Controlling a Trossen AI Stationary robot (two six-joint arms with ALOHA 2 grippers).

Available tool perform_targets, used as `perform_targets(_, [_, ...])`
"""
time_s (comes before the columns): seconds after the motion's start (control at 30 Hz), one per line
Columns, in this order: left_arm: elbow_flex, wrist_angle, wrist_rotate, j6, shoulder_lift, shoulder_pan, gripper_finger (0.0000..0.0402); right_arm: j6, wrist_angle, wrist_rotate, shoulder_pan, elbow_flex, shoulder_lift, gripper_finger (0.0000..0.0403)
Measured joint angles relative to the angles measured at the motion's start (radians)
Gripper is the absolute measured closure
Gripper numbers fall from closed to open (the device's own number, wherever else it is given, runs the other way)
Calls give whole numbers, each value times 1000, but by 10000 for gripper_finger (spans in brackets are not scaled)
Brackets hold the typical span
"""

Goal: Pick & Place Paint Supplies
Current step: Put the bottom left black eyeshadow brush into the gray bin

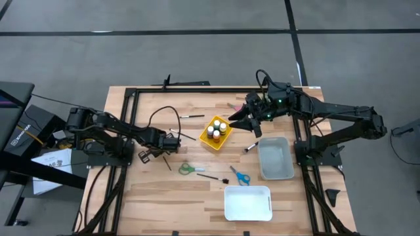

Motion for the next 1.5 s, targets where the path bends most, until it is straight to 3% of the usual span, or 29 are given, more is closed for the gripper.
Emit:
perform_targets(0.33, [-2, 42, -174, 202, -160, 0, 401, 3, 0, 0, 0, 0, 0, 223])
perform_targets(0.6, [-1, 211, -316, 474, -308, 0, 401, 3, 0, 0, -17, 0, 0, 223])
perform_targets(0.73, [-1, 423, -404, 706, -361, 0, 401, 3, 2, 0, -27, 0, 0, 223])
perform_targets(0.93, [1, 929, -404, 1114, -378, 2, 401, 3, 63, 0, -27, 0, 0, 223])
perform_targets(1.1, [0, 1229, -397, 1299, -369, 3, 401, 10, 108, 1, -27, 0, 0, 223])
perform_targets(1.23, [1, 1441, -334, 1459, -370, 3, 401, 10, 117, 5, -27, 0, 0, 223])
perform_targets(1.37, [1, 1591, -295, 1531, -370, 3, 401, 10, 160, 5, -27, 0, 9, 223])
perform_targets(1.5, [1, 1637, -278, 1546, -370, 3, 401, 10, 200, 7, -27, 0, 24, 223])
